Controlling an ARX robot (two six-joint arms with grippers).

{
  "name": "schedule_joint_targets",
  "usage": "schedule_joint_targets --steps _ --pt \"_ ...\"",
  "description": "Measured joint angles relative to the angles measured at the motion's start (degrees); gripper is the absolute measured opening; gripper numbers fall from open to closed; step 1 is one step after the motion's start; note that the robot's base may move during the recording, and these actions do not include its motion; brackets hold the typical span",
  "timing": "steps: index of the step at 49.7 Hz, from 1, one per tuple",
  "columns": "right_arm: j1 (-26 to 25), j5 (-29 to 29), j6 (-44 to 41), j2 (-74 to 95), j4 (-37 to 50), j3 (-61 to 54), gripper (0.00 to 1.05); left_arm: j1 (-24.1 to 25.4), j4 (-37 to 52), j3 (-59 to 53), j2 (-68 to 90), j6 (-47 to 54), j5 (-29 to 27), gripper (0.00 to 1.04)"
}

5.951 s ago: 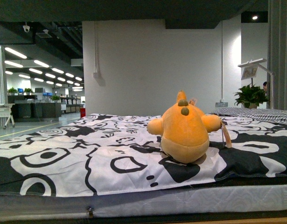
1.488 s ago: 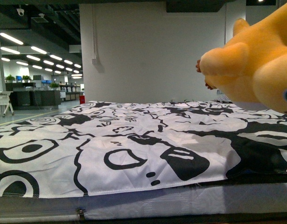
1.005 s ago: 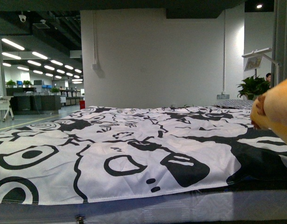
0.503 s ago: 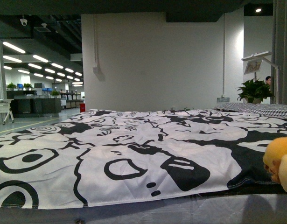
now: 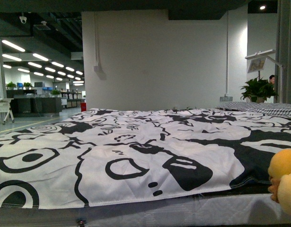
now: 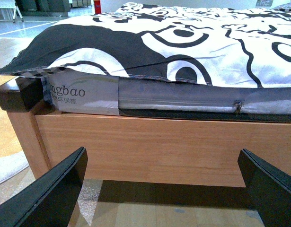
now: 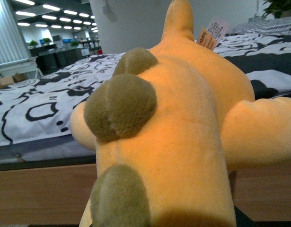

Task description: Put away toys

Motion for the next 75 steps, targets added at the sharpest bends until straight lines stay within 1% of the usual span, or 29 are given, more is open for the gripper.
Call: schedule_joint_targets --steps 27,41,75 --pt "0.8 -0.3 -0.1 0.0 0.0 0.0 0.19 0.0 0.0 0.0 0.0 0.0 -0.2 0.99" --pt "0.7 0.8 -0.1 0.0 0.1 0.0 0.19 -0.1 0.0 0.0 0.0 0.1 0.2 0.99" --pt "0.7 0.5 -0.1 0.0 0.1 0.0 0.19 -0.1 0.0 0.0 0.0 0.1 0.0 0.99"
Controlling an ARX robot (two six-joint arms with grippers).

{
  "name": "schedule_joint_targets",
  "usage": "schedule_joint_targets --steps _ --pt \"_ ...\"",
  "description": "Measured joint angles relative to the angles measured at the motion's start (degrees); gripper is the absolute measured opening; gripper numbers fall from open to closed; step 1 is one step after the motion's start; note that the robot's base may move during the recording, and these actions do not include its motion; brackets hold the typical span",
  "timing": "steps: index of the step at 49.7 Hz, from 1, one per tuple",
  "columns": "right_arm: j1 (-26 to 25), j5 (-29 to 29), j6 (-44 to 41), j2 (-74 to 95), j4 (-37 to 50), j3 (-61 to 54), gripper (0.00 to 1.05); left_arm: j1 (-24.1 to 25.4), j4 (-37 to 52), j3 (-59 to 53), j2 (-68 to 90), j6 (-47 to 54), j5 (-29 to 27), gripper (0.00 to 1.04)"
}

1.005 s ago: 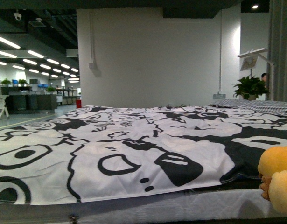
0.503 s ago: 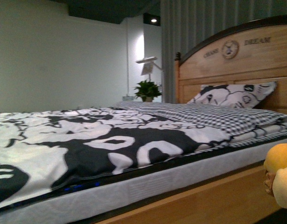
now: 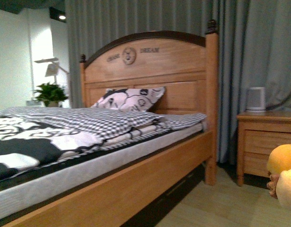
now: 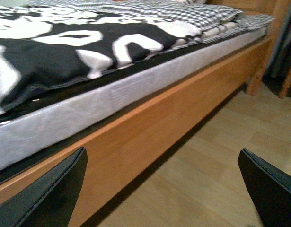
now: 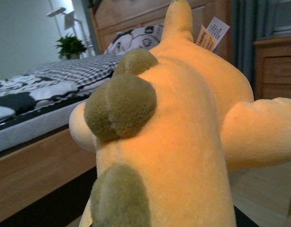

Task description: Put away toys

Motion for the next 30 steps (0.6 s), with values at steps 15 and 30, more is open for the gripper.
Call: schedule_joint_targets --steps 15,30 --pt "0.0 0.0 0.0 0.0 0.0 0.0 0.19 0.0 0.0 0.0 0.0 0.0 0.0 0.99" --pt "-0.1 0.7 0.0 -0.2 0.0 0.0 0.19 -0.1 0.0 0.0 0.0 0.0 0.4 0.99"
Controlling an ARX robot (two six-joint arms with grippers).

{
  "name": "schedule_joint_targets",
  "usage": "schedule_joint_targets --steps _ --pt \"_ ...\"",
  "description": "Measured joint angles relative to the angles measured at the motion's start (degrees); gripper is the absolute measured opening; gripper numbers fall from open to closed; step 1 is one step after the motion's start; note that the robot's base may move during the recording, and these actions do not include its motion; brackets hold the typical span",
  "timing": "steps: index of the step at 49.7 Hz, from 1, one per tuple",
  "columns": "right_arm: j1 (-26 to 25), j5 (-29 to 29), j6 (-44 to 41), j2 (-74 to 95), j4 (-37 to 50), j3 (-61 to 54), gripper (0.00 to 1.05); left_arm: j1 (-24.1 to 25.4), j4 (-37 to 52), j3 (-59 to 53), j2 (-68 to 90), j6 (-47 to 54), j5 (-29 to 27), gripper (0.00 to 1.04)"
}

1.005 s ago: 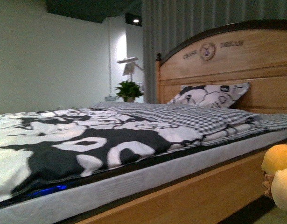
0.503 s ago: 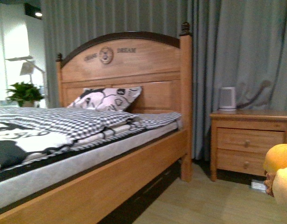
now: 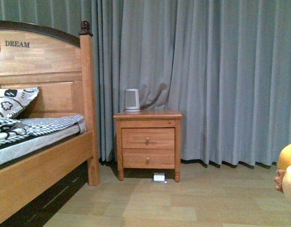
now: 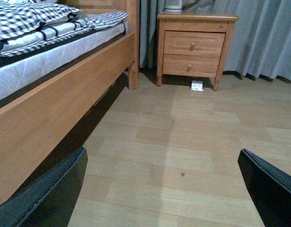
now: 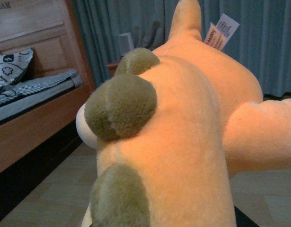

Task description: Put away toys

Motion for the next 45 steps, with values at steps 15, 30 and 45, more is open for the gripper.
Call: schedule_joint_targets --steps 15,30,45 --pt "0.1 -0.9 0.0 0.0 0.0 0.0 0.19 0.0 0.0 0.0 0.0 0.0 -0.4 0.99" --pt "0.1 -0.8 0.0 0.0 0.0 0.0 0.19 0.0 0.0 0.0 0.0 0.0 -0.4 0.99" --pt "0.1 -0.8 0.0 0.0 0.0 0.0 0.19 0.0 0.0 0.0 0.0 0.0 -0.3 0.99"
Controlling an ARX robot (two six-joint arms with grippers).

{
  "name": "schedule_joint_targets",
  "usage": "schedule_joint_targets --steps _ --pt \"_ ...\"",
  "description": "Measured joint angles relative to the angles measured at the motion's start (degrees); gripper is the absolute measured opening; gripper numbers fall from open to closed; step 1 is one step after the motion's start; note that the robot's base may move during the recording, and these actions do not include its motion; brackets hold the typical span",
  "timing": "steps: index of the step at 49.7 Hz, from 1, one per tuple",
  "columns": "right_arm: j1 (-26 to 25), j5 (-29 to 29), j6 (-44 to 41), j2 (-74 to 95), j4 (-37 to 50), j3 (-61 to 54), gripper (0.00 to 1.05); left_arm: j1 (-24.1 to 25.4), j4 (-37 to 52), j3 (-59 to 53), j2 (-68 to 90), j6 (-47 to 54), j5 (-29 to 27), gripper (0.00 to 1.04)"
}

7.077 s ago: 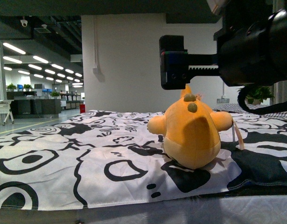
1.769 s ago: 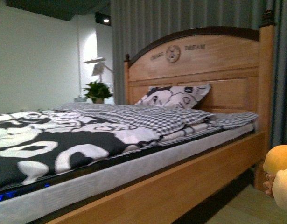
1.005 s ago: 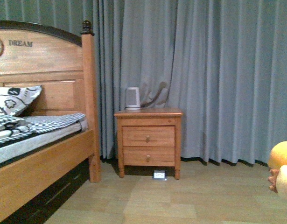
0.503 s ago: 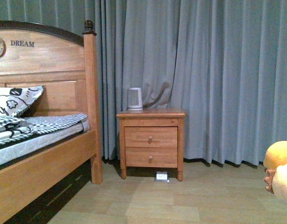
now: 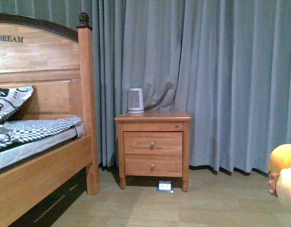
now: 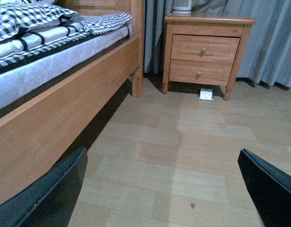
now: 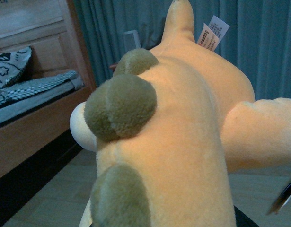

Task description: Put away toys

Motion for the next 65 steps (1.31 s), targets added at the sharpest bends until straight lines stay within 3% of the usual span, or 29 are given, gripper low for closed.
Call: schedule_joint_targets --steps 65 --pt "0.0 0.0 0.0 0.0 0.0 0.0 0.19 0.0 0.0 0.0 -0.1 0.0 0.0 0.99"
